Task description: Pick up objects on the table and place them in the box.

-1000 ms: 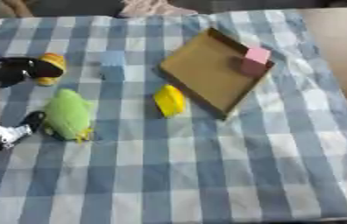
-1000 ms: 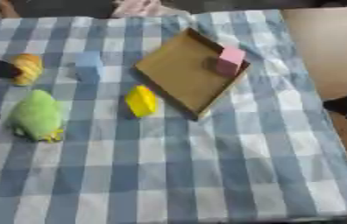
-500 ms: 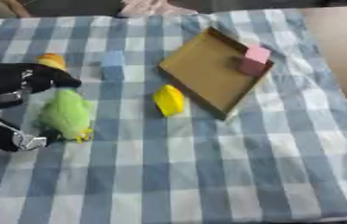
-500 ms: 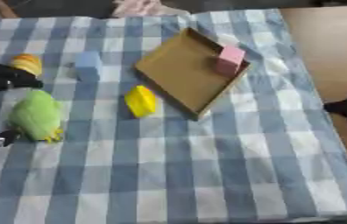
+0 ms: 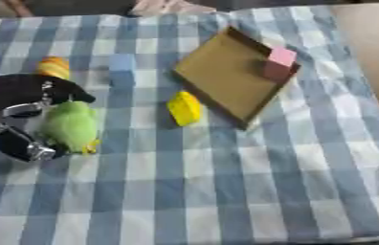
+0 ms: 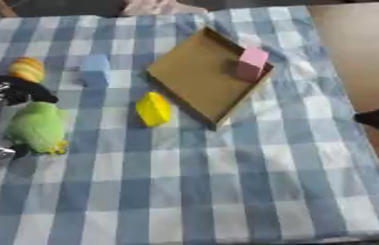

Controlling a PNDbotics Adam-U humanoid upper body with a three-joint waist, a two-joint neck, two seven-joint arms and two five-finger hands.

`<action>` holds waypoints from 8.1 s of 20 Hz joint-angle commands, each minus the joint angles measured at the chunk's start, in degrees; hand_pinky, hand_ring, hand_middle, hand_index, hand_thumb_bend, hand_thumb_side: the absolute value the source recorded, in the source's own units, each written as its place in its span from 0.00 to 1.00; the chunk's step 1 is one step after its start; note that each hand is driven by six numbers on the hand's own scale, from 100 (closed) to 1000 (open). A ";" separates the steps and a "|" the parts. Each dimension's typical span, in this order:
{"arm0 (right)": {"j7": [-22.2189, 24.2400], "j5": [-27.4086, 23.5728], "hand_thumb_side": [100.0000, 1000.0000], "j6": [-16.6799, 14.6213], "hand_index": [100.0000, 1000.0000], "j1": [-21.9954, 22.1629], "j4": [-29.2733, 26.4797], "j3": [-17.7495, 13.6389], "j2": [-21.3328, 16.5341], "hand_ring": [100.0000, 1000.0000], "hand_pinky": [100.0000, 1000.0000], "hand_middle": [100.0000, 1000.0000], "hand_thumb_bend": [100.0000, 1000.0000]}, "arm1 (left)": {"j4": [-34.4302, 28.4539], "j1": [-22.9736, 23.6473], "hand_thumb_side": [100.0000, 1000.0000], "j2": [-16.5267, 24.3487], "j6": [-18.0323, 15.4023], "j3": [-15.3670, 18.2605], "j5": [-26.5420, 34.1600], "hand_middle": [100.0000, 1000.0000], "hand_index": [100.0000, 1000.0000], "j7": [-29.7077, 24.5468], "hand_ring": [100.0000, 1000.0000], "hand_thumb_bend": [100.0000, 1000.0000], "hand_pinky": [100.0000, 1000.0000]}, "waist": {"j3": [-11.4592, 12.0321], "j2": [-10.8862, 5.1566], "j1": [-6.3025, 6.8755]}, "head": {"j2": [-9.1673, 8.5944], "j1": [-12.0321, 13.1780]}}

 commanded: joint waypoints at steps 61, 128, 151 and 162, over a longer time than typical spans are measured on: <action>2.02 -3.55 0.48 3.11 0.89 -2.81 -1.15 0.59 -1.76 0.79 0.89 0.71 0.00 | 20.05 -37.39 0.17 -37.44 -0.61 0.74 -4.89 0.55 0.76 -3.96 0.68 0.00 0.78 | -6.47 -0.92 1.76 | -1.35 2.97; 0.40 -1.15 0.48 4.17 0.89 -0.38 -1.15 -0.63 -1.06 0.78 0.89 0.70 0.00 | 25.42 -29.67 0.64 -21.06 -15.28 -5.96 -3.69 0.75 0.91 -11.81 0.87 0.12 0.93 | -2.97 -2.63 2.54 | 2.11 -3.22; 0.44 -0.28 0.47 4.56 0.88 -0.85 -1.15 -0.64 -0.35 0.78 0.90 0.70 0.00 | 22.08 -28.76 0.40 -19.13 -16.76 -9.72 -3.06 0.77 0.91 -19.72 0.88 0.33 0.94 | -3.22 -1.66 2.66 | 1.72 -5.25; 0.67 0.03 0.47 5.35 0.88 -1.40 -1.15 -0.66 0.21 0.78 0.90 0.70 0.00 | 27.35 -28.77 0.34 -22.87 -18.39 -11.86 -7.55 0.74 0.90 -18.06 0.84 0.26 0.91 | -3.88 -1.16 2.85 | 1.48 -4.93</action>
